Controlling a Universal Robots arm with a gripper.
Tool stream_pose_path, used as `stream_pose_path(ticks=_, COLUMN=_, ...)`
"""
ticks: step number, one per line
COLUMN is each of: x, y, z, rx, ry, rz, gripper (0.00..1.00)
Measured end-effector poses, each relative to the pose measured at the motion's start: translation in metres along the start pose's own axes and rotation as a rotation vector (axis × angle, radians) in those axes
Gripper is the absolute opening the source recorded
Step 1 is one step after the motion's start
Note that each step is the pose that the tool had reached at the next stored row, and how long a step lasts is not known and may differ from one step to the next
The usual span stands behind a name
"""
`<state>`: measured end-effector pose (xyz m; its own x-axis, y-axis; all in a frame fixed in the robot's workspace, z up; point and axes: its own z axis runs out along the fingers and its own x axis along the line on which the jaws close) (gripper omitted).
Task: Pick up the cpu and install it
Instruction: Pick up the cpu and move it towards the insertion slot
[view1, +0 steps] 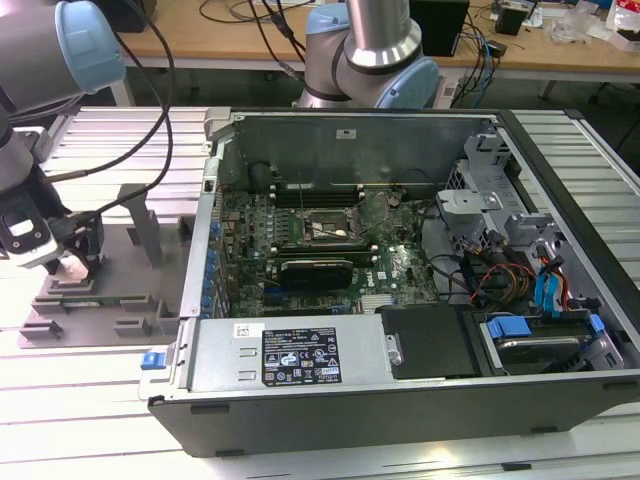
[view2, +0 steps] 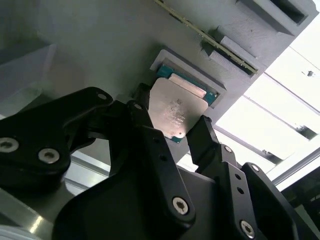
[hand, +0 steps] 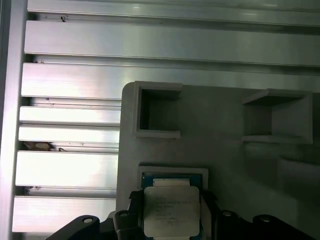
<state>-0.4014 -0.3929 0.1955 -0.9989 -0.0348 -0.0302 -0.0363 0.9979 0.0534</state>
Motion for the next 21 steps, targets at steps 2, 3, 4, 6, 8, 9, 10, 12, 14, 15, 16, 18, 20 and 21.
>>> stream_pose_path(ticks=2, x=0.0, y=0.0, z=0.0024, rx=-0.003, ry=-0.0003, rz=0.0, gripper=0.54)
stream_pose_path(ticks=3, x=0.0, y=0.0, z=0.0034, rx=-0.0034, ry=0.0, rz=0.0, gripper=0.54)
stream_pose_path(ticks=4, x=0.0001, y=0.0001, z=0.0034, rx=-0.0037, ry=0.0002, rz=0.0, gripper=0.54)
stream_pose_path(ticks=6, x=0.0001, y=0.0002, z=0.0037, rx=-0.004, ry=-0.0001, rz=0.0, gripper=0.54)
stream_pose_path(ticks=8, x=0.0001, y=0.0002, z=0.0038, rx=-0.004, ry=-0.0002, rz=0.0, gripper=0.54)
stream_pose_path(ticks=9, x=0.0001, y=0.0002, z=0.0038, rx=-0.004, ry=-0.0003, rz=0.0, gripper=0.55)
stream_pose_path(ticks=10, x=0.0001, y=0.0002, z=0.0038, rx=-0.004, ry=-0.0002, rz=0.0, gripper=0.62)
stream_pose_path(ticks=12, x=0.0001, y=0.0002, z=0.0039, rx=-0.004, ry=-0.0002, rz=0.0, gripper=0.62)
stream_pose_path(ticks=14, x=0.0008, y=0.0002, z=0.004, rx=-0.0044, ry=-0.0002, rz=0.0, gripper=0.62)
stream_pose_path(ticks=15, x=0.0008, y=0.0002, z=0.004, rx=-0.0043, ry=-0.0002, rz=0.0, gripper=0.62)
stream_pose_path(ticks=16, x=0.0009, y=0.0002, z=0.0046, rx=-0.0044, ry=-0.0003, rz=0.0, gripper=0.62)
stream_pose_path(ticks=18, x=0.001, y=0.0001, z=0.0056, rx=-0.0042, ry=0.0, rz=0.0, gripper=0.62)
stream_pose_path(ticks=20, x=0.0009, y=0.0001, z=0.0059, rx=-0.0041, ry=0.0006, rz=-0.011, gripper=0.62)
stream_pose_path(ticks=21, x=0.0009, y=0.0001, z=0.0063, rx=-0.0036, ry=0.0005, rz=-0.012, gripper=0.62)
